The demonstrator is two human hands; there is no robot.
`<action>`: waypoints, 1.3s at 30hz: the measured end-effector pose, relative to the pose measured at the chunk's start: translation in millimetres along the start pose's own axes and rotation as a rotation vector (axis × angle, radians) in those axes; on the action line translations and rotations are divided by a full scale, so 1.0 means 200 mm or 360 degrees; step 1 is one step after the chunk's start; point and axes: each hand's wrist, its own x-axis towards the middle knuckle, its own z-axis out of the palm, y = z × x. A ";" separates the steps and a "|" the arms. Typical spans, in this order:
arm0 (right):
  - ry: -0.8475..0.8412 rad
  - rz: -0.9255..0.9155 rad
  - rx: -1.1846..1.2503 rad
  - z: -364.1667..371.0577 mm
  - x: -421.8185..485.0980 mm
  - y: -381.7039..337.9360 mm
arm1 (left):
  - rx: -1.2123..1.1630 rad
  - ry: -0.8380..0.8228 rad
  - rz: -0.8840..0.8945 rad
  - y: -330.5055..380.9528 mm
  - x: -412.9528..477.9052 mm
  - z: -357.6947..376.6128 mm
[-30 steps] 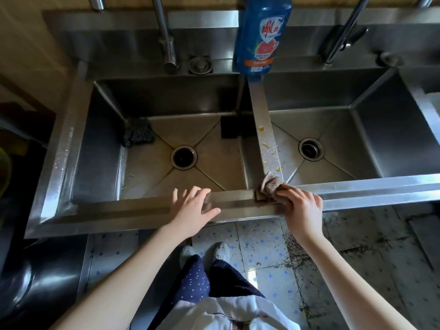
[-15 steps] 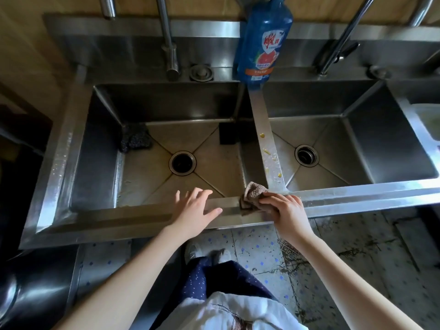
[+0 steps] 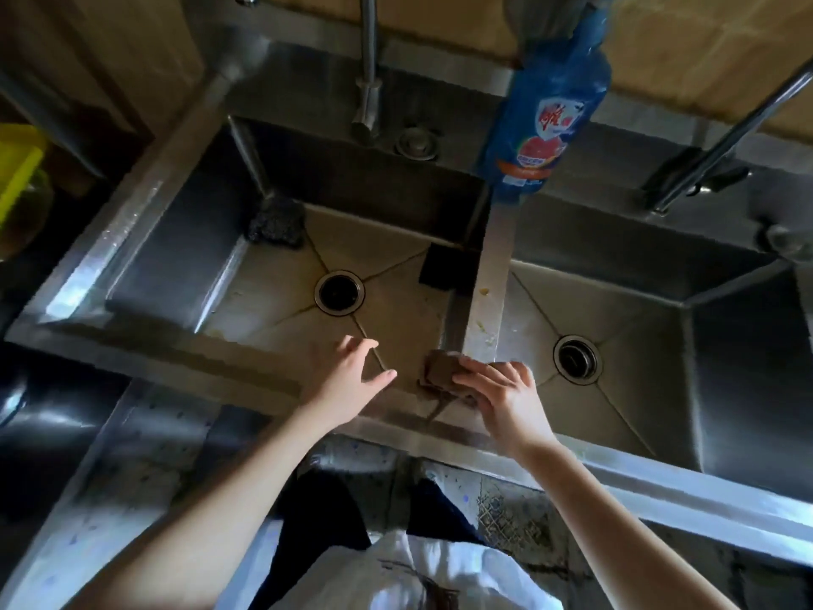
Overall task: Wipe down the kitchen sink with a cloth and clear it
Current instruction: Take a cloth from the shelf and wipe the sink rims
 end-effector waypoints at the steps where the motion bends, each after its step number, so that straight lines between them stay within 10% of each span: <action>1: -0.0015 -0.0049 0.0006 -0.01 0.03 0.04 | 0.0065 0.0045 -0.0058 0.03 -0.02 0.02; 8: 0.0024 -0.0445 -0.0098 -0.03 0.22 0.22 | 0.0288 0.0427 -0.0200 0.10 -0.13 0.11; 25: 0.0094 -0.0845 -0.0371 -0.01 0.65 0.58 | 0.0304 0.0305 -0.0428 0.09 -0.01 0.16; 39: 0.0070 -0.0724 -0.0563 -0.09 1.09 0.76 | 0.0393 0.0387 -0.0507 0.10 0.00 0.10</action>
